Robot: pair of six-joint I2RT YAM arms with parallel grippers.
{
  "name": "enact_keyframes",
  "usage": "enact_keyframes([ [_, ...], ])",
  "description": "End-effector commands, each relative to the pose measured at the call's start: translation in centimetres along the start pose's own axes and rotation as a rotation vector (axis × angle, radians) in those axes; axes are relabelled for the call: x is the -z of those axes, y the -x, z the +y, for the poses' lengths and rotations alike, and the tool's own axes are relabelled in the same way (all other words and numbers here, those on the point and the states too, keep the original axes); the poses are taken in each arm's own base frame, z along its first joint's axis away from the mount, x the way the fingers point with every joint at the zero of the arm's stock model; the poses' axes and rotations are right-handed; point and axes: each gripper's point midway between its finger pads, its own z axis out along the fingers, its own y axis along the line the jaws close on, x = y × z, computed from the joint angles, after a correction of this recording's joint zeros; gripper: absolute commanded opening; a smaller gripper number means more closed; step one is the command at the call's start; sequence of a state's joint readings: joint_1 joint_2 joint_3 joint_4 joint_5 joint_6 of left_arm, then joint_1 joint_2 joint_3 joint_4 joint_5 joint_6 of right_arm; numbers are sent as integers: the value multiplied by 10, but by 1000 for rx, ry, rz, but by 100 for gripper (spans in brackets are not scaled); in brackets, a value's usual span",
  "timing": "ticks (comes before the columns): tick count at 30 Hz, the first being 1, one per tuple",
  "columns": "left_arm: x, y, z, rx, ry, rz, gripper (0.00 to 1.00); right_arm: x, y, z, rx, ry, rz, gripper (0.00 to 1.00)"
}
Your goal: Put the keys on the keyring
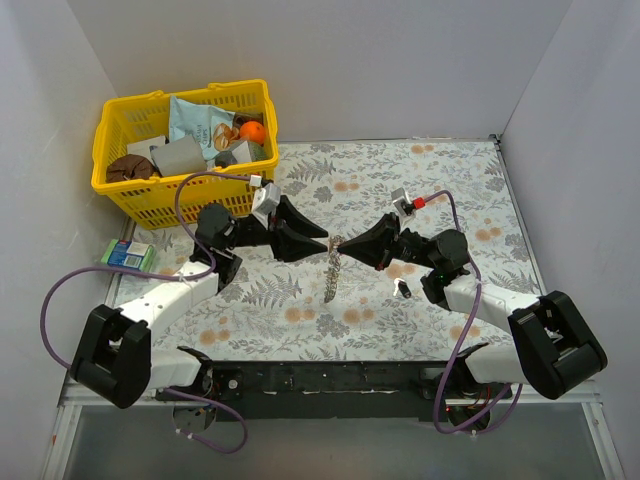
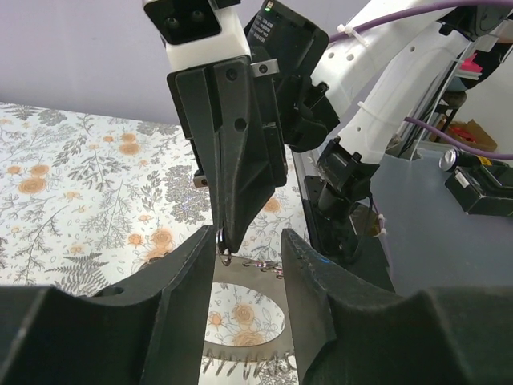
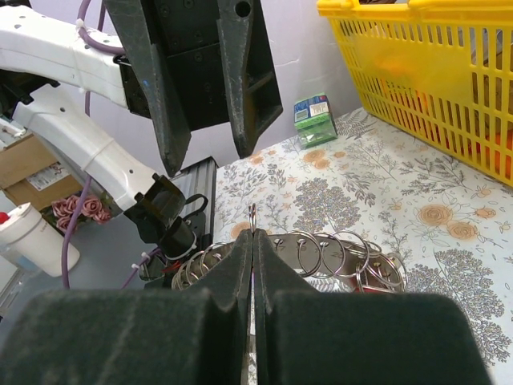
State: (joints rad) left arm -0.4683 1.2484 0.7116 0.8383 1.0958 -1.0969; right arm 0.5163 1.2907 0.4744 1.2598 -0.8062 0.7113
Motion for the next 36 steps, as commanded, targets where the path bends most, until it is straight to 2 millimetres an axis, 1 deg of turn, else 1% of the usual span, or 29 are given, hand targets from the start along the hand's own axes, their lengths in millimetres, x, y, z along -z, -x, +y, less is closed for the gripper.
enact_keyframes([
  [1, -1, 3, 6, -16, 16, -8, 37, 6, 87, 77, 468, 245, -324, 1],
  [6, 1, -12, 11, 19, 37, 14, 38, 8, 88, 77, 472, 243, -326, 1],
  [11, -1, -20, 13, 36, 30, 31, 39, 8, 89, 77, 473, 243, -328, 1],
  [16, -10, -31, 13, 53, 6, 64, 36, 8, 89, 76, 469, 241, -328, 1],
  [18, -13, -35, 13, 55, 1, 72, 33, 8, 89, 77, 475, 243, -329, 1],
  [21, -15, -36, 15, 51, 0, 71, 32, 8, 88, 77, 469, 242, -326, 1],
  [25, -18, -38, 17, 58, -5, 84, 26, 9, 87, 77, 465, 245, -322, 1],
  [34, -21, -28, 23, 42, 24, 54, 25, 10, 84, 77, 459, 245, -317, 1],
  [36, -22, -27, 22, 41, 7, 54, 19, 10, 83, 76, 454, 244, -314, 1],
])
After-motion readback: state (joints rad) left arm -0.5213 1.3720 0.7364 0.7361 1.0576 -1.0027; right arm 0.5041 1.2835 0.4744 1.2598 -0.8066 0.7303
